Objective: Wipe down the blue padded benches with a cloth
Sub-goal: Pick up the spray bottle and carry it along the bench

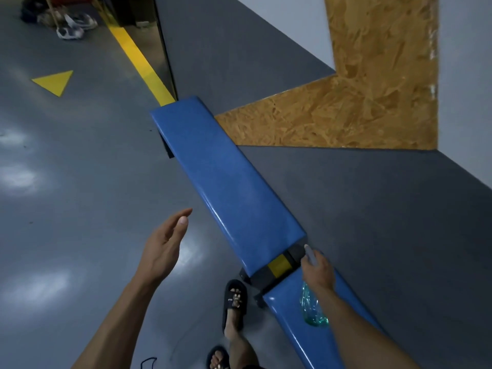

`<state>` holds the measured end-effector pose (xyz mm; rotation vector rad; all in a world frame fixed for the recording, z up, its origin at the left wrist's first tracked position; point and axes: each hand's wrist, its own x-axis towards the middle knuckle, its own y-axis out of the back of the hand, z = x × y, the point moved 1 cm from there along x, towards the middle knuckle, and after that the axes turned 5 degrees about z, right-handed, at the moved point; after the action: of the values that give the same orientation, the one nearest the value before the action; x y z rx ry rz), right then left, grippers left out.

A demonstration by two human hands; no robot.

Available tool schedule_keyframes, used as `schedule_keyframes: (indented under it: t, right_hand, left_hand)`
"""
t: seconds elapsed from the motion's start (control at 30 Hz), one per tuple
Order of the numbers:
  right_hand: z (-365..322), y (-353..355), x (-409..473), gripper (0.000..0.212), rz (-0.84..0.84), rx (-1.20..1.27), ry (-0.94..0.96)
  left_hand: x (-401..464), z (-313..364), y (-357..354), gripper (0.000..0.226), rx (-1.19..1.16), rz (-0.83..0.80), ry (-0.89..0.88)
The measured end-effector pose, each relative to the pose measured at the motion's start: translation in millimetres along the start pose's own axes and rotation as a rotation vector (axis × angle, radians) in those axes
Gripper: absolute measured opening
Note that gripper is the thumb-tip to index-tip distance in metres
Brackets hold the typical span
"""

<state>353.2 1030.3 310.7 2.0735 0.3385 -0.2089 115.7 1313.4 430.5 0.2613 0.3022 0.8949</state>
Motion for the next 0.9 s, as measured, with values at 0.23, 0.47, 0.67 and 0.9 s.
schedule_keyframes:
  t: [0.23,0.47,0.67,0.9]
  right_hand:
    - [-42.1,-12.4,41.3,0.029,-0.089,-0.044,0.031]
    - [-92.1,-43.0,57.8,0.007,-0.180,-0.040,0.024]
    - [-135.0,-69.3,66.4,0.016,-0.256,-0.180,0.079]
    - [-184.0,-88.5,90.3,0.012,-0.198,-0.173,0.003]
  left_hand:
    - [67.4,-6.8,-12.2,0.056,0.004,-0.051,0.077]
    - [125.1,-19.5,-19.9,0.024,0.116,-0.128,0.196]
    - [169.0,-32.0,-6.2,0.033,0.162,-0.168,0.275]
    - [234.5,-41.9,27.3,0.023,0.147,-0.201,0.294]
